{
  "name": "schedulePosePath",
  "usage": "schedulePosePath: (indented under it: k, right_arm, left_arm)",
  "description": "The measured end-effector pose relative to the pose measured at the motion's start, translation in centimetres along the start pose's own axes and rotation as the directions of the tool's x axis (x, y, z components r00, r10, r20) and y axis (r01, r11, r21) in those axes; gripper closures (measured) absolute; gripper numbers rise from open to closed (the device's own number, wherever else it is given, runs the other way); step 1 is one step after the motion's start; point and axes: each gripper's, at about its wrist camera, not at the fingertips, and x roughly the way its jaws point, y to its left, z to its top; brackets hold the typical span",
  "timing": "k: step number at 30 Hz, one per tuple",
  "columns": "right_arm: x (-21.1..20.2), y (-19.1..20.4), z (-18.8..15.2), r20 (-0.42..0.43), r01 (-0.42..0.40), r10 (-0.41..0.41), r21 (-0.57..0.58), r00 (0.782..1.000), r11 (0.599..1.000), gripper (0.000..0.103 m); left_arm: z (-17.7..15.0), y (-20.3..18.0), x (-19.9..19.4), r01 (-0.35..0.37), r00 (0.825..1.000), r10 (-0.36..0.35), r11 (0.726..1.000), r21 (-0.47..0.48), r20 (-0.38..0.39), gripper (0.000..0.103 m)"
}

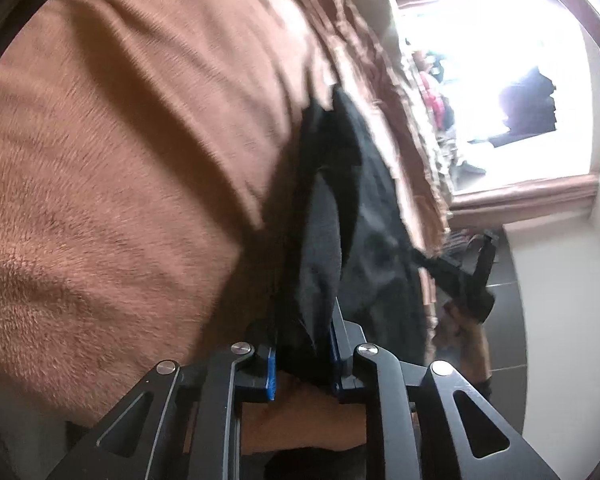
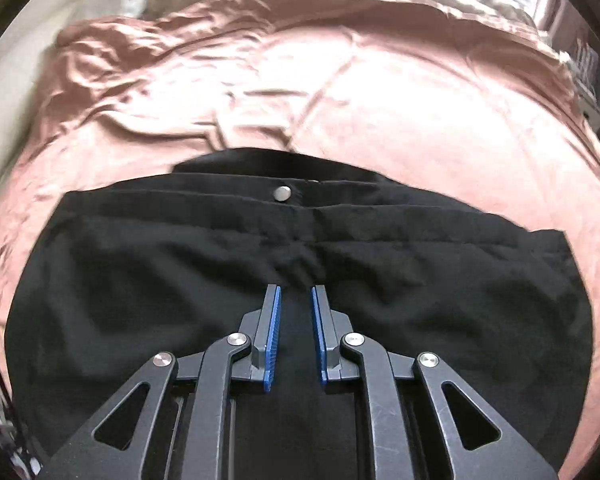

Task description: Fold large clothes

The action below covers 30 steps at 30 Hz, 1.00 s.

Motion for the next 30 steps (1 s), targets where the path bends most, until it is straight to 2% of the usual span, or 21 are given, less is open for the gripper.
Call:
schedulePosePath:
  k: [7, 11, 15, 21, 26, 30]
  right_arm:
    - [-3.5, -0.6, -6.7, -0.002, -0.123, 0.123, -0.004, 0.992, 0.992, 0.092]
    - [-4.4, -0.7, -11.3, -0.017, -0.198, 0.198, 0.012, 0.98, 0.98, 0.092]
    - [-5.6, -1.1, -14.9, 0.0, -0.231, 0.231, 0.022, 0.973, 0.973, 0.092]
    - [-6.6, -2.0, -17.5, 0.017, -0.244, 0.243, 0.034, 0.97, 0.969, 0.092]
    - [-5.5, -2.7, -19.3, -0.006, -0.249, 0.25, 0.078, 0.968, 0.965, 0.092]
    - [-4.5, -3.2, -20.3, 0.007, -0.249, 0.25, 0.089, 0.968, 0.964, 0.092]
  left_arm:
    - [0.0, -4.4, -1.4, 0.122, 0.992, -0.124, 0.989, 0.087, 0.025, 0.088]
    - [-0.3, -7.2, -1.6, 0.161, 0.986, -0.165, 0.976, 0.148, 0.017, 0.089]
    - [-0.5, -9.7, -1.6, 0.189, 0.981, -0.193, 0.961, 0.201, 0.004, 0.09]
    - [-0.5, -13.4, -0.7, 0.228, 0.973, -0.232, 0.941, 0.252, -0.013, 0.092]
    - [-0.7, -16.8, 0.5, 0.263, 0.964, -0.263, 0.918, 0.296, -0.039, 0.093]
    - [-1.5, -19.8, 1.5, 0.283, 0.959, -0.275, 0.901, 0.33, -0.071, 0.093]
